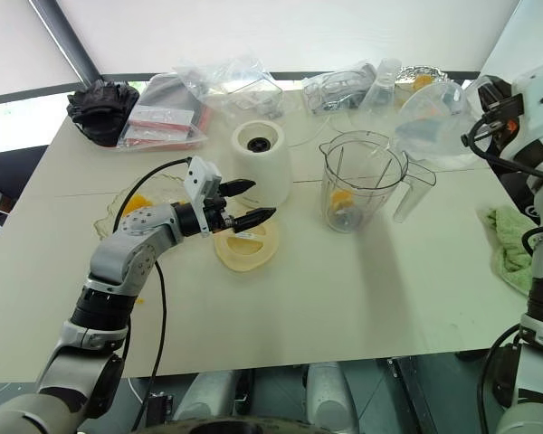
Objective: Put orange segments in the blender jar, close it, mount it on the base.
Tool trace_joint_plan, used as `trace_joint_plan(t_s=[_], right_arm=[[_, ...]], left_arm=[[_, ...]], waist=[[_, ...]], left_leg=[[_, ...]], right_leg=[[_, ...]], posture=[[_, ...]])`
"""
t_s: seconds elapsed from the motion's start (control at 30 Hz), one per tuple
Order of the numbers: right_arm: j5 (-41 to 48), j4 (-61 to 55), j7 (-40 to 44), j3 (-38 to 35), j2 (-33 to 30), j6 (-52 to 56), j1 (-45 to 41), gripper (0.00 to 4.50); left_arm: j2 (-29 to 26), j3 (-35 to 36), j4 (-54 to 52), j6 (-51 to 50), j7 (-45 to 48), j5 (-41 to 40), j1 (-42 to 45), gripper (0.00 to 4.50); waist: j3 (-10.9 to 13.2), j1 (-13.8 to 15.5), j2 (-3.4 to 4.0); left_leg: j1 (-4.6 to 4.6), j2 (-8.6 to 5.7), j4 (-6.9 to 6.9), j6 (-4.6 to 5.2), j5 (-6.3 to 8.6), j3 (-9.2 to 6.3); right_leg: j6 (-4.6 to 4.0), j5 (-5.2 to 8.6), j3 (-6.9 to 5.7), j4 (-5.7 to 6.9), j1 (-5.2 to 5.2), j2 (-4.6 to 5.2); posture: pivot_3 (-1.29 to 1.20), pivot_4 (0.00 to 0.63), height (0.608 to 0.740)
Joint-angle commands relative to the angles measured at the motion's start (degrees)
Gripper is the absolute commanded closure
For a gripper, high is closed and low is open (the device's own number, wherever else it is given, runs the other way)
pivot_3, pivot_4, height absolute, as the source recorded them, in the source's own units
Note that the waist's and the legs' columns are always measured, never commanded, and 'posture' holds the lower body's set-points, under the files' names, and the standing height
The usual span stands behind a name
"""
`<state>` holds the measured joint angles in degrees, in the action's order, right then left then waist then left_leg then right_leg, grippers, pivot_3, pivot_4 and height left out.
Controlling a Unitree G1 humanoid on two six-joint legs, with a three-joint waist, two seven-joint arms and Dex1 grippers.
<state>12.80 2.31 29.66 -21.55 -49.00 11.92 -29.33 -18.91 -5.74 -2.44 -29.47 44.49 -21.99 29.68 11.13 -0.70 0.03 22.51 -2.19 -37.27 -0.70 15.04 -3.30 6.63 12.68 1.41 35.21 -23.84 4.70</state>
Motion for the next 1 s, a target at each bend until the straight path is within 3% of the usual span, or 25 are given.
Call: trace_joint_plan(t_s=[0.03,0.23,0.67,1.0], right_arm=[[-0.7,-3.8,0.3,-1.4,-2.2,-2.8,-0.8,4.44],[0.6,-3.4,-0.6,-2.6,-0.9,-0.7,-0.6,4.44],[12.7,0.9,-14.2,-15.4,5.9,18.5,-3.9,4.44],[13.7,9.0,-24.1,-23.6,11.7,15.3,-0.3,4.44]], left_arm=[[0.1,1.2,-1.0,1.4,0.1,-0.7,1.0,0.00],[0.2,1.3,-0.7,1.6,0.1,-0.6,1.0,0.00],[-0.4,1.1,0.2,1.8,0.6,-0.3,1.6,0.00],[-0.9,1.1,0.1,1.5,0.8,-0.3,1.8,0.00]], waist=[[0.0,0.0,0.00],[0.0,0.0,0.00],[0.0,0.1,-0.02],[0.0,-0.1,0.01]], left_leg=[[0.00,0.00,0.00,0.00,0.00,0.00],[0.00,0.00,0.00,0.00,0.00,0.00],[0.00,0.01,-0.01,-0.01,-0.01,-0.01],[-0.01,-0.01,0.00,0.00,-0.01,0.03]], right_leg=[[0.00,0.00,0.00,0.00,0.00,0.00],[0.00,0.00,0.00,0.00,0.00,0.00],[-0.01,-0.01,0.01,0.03,0.01,0.02],[0.00,-0.01,0.01,0.09,0.01,0.00]], posture=[[0.00,0.150,0.740],[0.00,0.150,0.740],[0.00,0.150,0.740],[0.00,0.150,0.740]])
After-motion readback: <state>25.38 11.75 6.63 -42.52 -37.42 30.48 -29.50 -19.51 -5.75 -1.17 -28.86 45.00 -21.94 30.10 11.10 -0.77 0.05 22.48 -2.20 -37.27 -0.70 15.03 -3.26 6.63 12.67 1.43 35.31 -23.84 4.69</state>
